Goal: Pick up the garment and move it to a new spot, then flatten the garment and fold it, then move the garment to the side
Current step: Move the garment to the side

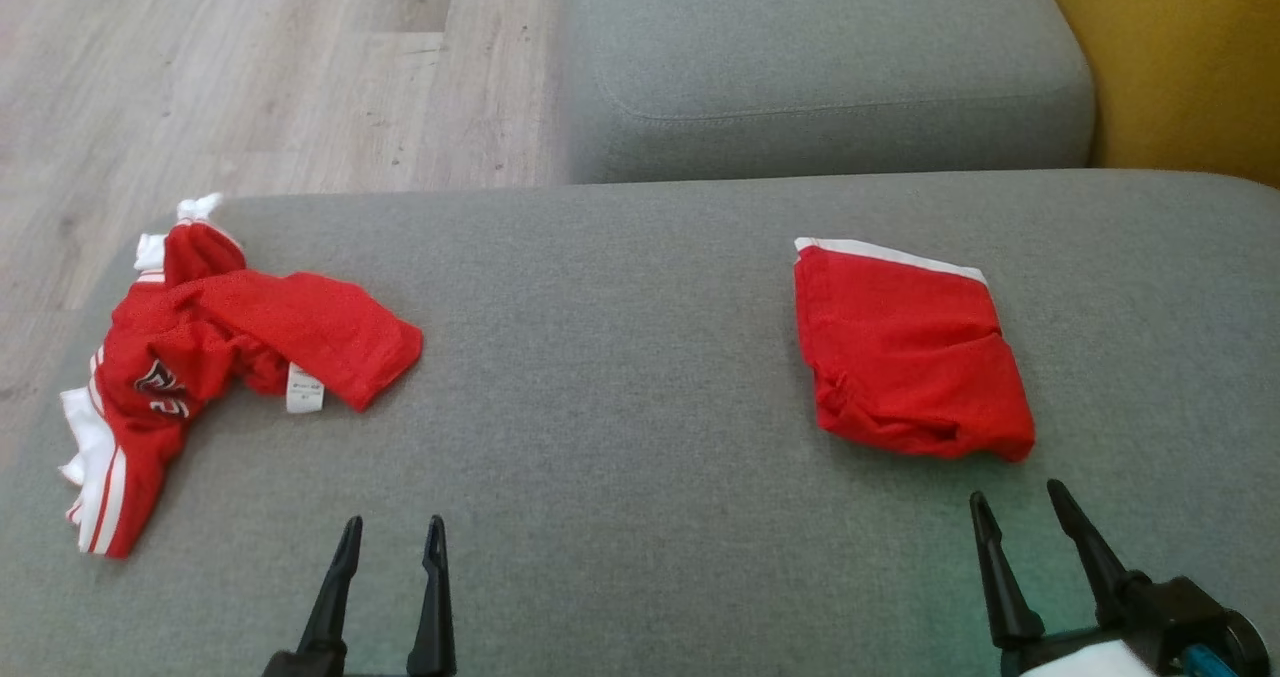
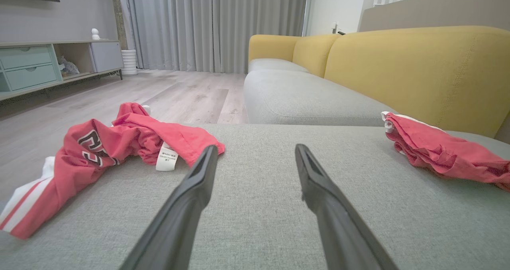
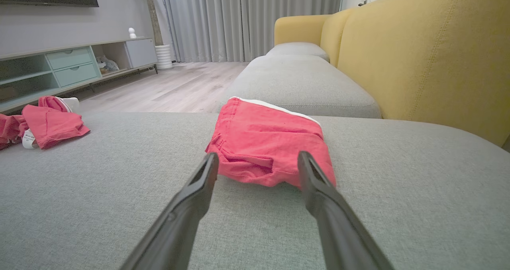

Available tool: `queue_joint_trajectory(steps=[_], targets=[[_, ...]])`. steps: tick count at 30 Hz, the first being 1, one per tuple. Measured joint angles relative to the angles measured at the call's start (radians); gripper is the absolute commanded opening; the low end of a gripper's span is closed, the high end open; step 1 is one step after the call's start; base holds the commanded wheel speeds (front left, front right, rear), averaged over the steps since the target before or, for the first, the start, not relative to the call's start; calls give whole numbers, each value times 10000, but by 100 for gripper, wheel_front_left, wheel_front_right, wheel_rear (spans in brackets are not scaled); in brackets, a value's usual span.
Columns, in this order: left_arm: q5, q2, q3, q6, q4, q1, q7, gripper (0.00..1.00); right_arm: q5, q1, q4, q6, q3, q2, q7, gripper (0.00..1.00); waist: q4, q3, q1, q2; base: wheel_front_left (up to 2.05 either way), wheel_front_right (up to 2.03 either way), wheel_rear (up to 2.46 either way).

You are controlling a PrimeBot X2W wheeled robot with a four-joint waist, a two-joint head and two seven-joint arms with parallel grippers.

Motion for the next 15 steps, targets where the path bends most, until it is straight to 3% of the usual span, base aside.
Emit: queue_joint_trajectory(steps=[9, 15], targets=[[-372, 0, -13, -10, 17, -13, 0, 100, 13, -171, 130, 0, -6, 12, 0, 100, -232, 361, 0, 0, 0, 0, 0], [-384, 0, -125, -10, -144, -426, 0, 100, 332, -1913, 564, 0, 61, -128, 0, 100, -405, 1156, 0, 0, 0, 0, 0]])
